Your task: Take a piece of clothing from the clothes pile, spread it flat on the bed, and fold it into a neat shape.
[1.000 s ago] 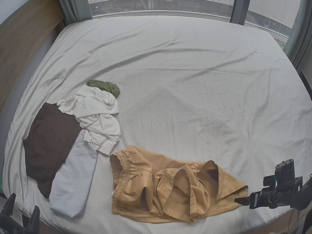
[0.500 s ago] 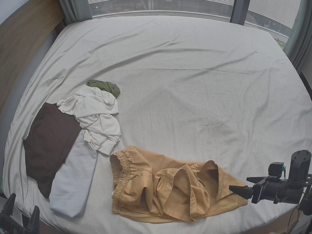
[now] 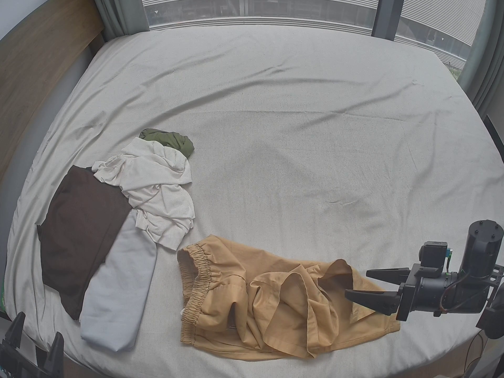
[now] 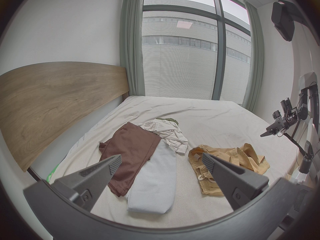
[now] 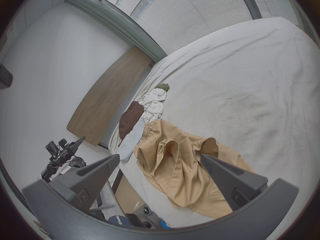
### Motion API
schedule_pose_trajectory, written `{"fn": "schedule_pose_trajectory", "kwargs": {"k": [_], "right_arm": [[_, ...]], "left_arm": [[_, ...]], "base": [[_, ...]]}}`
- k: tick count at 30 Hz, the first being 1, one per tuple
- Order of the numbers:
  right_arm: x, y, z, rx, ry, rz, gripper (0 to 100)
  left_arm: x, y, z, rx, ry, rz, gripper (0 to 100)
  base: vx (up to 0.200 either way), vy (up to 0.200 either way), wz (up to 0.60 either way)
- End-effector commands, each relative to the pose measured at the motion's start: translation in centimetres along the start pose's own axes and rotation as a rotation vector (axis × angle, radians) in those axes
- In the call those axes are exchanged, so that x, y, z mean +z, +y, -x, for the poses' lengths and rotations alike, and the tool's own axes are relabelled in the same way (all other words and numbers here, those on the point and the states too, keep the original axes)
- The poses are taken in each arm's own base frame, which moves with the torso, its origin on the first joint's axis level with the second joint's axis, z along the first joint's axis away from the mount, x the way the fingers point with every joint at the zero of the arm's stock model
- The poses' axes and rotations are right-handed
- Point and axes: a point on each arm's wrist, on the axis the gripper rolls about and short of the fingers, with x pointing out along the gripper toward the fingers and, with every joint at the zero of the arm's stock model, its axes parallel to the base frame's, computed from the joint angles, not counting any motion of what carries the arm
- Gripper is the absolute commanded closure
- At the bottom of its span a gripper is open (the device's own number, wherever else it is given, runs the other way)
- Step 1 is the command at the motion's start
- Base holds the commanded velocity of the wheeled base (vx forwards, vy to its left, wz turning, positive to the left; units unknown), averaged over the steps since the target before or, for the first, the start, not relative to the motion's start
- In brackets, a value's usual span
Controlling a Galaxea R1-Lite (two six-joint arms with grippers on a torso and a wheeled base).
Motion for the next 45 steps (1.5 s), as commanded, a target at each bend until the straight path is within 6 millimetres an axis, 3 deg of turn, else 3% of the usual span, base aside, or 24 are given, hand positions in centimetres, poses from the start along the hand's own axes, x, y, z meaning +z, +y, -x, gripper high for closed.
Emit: {"fn": "schedule_pose_trajectory", "kwargs": {"k": [1, 11, 22, 28, 33, 34, 35, 36, 37, 38, 40, 43, 45], "right_arm": [[-0.7, -1.2, -1.3, -0.013, 0.047, -0.037, 0], [-2.8, -3.0, -2.7, -0.018, 0.079, -0.063, 0], [-4.5, -1.7, -3.5, 0.066, 0.093, -0.021, 0], [-4.8, -0.1, -3.9, 0.141, 0.084, 0.022, 0], [-4.7, 0.1, -4.0, 0.158, 0.065, 0.036, 0], [-4.7, 0.1, -4.0, 0.157, 0.061, 0.039, 0], [-4.5, 0.1, -4.0, 0.160, 0.054, 0.044, 0], [-4.4, 0.1, -4.1, 0.164, 0.050, 0.045, 0], [-4.2, 0.2, -4.2, 0.171, 0.039, 0.048, 0], [-4.1, 0.3, -4.3, 0.177, 0.037, 0.049, 0], [-4.1, 0.3, -4.5, 0.182, 0.043, 0.040, 0], [-4.6, 0.6, -4.9, 0.195, 0.067, 0.041, 0], [-4.8, 0.6, -5.1, 0.194, 0.075, 0.040, 0]], "left_arm": [[-0.5, 0.0, 0.0, 0.000, 0.001, -0.003, 0], [-0.5, 0.0, 0.0, 0.000, 0.001, 0.000, 0], [-0.5, 0.0, 0.0, 0.000, 0.003, 0.001, 0], [-0.5, 0.0, 0.0, 0.000, 0.001, -0.006, 0], [-0.3, 0.0, 0.0, -0.025, -0.014, -0.059, 0], [0.3, -0.1, 0.1, -0.034, -0.034, -0.065, 0], [5.0, -0.2, 1.0, -0.064, -0.171, -0.066, 0], [6.9, -0.3, 1.3, -0.072, -0.209, -0.067, 0], [12.8, -0.4, 1.2, -0.109, -0.272, -0.064, 0], [14.3, -0.4, 1.0, -0.137, -0.275, -0.049, 0], [15.3, -0.4, 0.1, -0.249, -0.210, 0.015, 0], [13.8, -1.0, -3.2, -0.379, 0.000, 0.125, 0], [13.5, -1.4, -4.4, -0.439, 0.057, 0.189, 0]], "base": [[0.000, 0.000, 0.00], [0.000, 0.000, 0.00], [0.000, 0.000, 0.00], [0.000, 0.000, 0.00], [0.000, 0.000, 0.00], [0.000, 0.000, 0.00], [0.000, 0.000, 0.00], [0.000, 0.000, 0.00], [0.000, 0.000, 0.00], [0.000, 0.000, 0.00], [0.000, 0.000, 0.00], [0.000, 0.000, 0.00], [0.000, 0.000, 0.00]]}}
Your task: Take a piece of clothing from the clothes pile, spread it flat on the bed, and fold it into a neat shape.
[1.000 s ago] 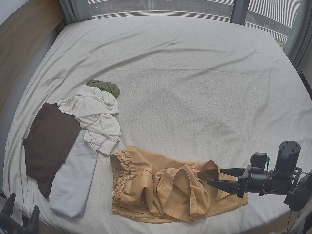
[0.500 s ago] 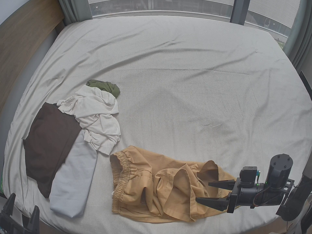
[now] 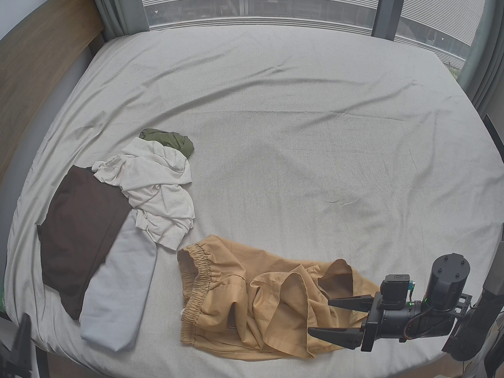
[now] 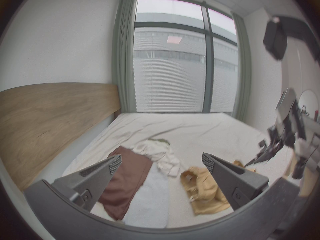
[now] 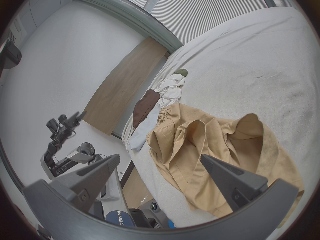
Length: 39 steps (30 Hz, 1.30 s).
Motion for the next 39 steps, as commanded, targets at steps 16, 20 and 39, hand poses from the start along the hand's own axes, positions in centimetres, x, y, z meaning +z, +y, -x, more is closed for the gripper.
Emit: {"fn": "schedule_pose_trajectory", "kwargs": {"k": [16, 20, 39], "right_arm": [[1.7, 1.1, 1.1, 0.041, -0.092, -0.012, 0], [1.7, 1.0, 1.2, 0.033, -0.093, -0.016, 0], [1.2, 0.3, 0.6, 0.013, -0.063, -0.033, 0]], "left_arm": [[0.1, -1.3, -17.3, -0.571, 0.484, 0.378, 0], [-1.8, -1.0, -17.9, -0.558, 0.544, 0.402, 0], [-12.4, -0.1, -22.7, -0.487, 0.685, 0.459, 0]], "base": [[0.000, 0.000, 0.00], [0.000, 0.000, 0.00], [0.000, 0.000, 0.00]]}}
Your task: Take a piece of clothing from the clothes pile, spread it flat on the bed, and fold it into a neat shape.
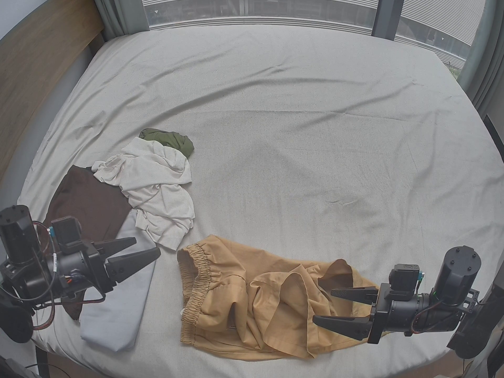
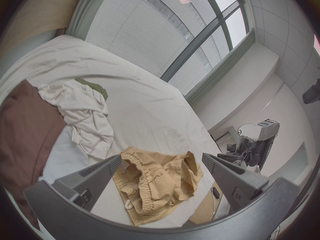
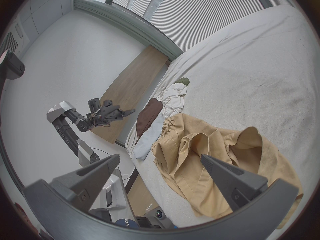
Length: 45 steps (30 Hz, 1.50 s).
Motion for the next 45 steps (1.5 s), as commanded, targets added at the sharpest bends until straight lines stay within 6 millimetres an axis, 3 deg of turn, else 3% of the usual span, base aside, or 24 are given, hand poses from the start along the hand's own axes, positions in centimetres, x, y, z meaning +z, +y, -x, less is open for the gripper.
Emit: {"fn": "schedule_pose_trajectory", "kwargs": {"k": [1, 17, 25, 45], "right_arm": [[-0.2, -0.3, -0.1, -0.008, 0.009, -0.007, 0], [-0.2, -0.3, -0.1, -0.011, 0.008, -0.004, 0], [-0.1, -0.2, 0.0, -0.012, 0.003, -0.001, 0], [0.1, -0.1, 0.0, -0.007, -0.005, 0.007, 0]], "left_arm": [[-3.7, 2.2, -2.3, 0.026, 0.153, 0.126, 0], [-5.6, 3.0, -5.2, 0.008, 0.184, 0.181, 0], [-6.6, 3.0, -7.9, -0.015, 0.118, 0.188, 0], [-6.9, 3.0, -12.0, -0.052, 0.107, 0.234, 0]], "base": [[0.000, 0.000, 0.00], [0.000, 0.000, 0.00], [0.000, 0.000, 0.00], [0.000, 0.000, 0.00]]}}
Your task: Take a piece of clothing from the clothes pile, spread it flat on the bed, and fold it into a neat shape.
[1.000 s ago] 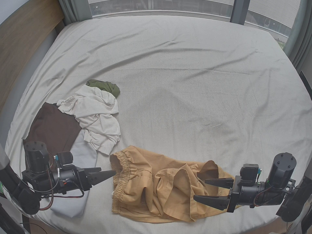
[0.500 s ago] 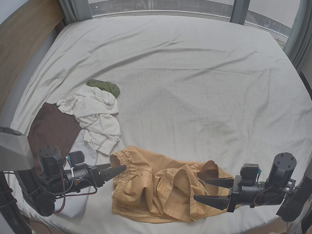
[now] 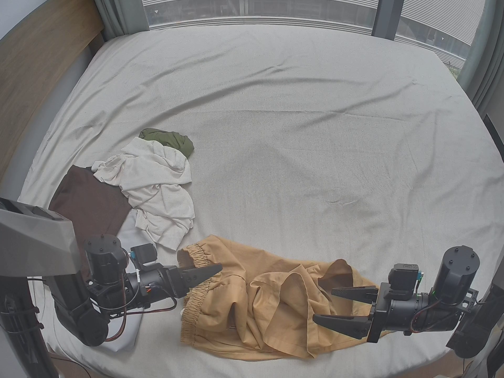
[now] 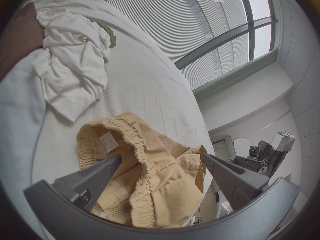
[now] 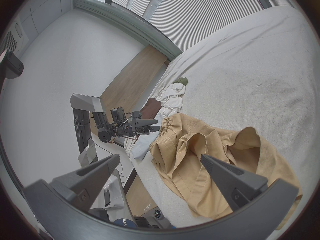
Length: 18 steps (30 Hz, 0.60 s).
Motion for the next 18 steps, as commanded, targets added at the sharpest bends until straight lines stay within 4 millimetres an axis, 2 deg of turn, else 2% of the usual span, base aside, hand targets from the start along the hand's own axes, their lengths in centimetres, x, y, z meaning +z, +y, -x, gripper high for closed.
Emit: {"fn": "schedule_pose_trajectory", "kwargs": {"k": [1, 11, 12, 18], "right_arm": [[0.1, 0.0, 0.0, 0.003, -0.004, 0.002, 0], [0.0, 0.2, 0.0, 0.008, -0.001, 0.003, 0], [0.0, 0.2, 0.0, 0.008, -0.001, 0.003, 0], [0.0, 0.2, -0.1, 0.011, 0.000, 0.005, 0]], "left_arm": [[-0.5, 0.3, -1.3, -0.012, 0.020, 0.001, 0], [-0.4, -0.4, -2.5, -0.040, 0.010, 0.008, 0], [-0.4, -0.5, -2.5, -0.040, 0.010, 0.008, 100], [-0.9, -0.7, -2.0, -0.034, 0.027, 0.016, 100]], "base": [[0.000, 0.000, 0.00], [0.000, 0.000, 0.00], [0.000, 0.000, 0.00], [0.000, 0.000, 0.00]]}}
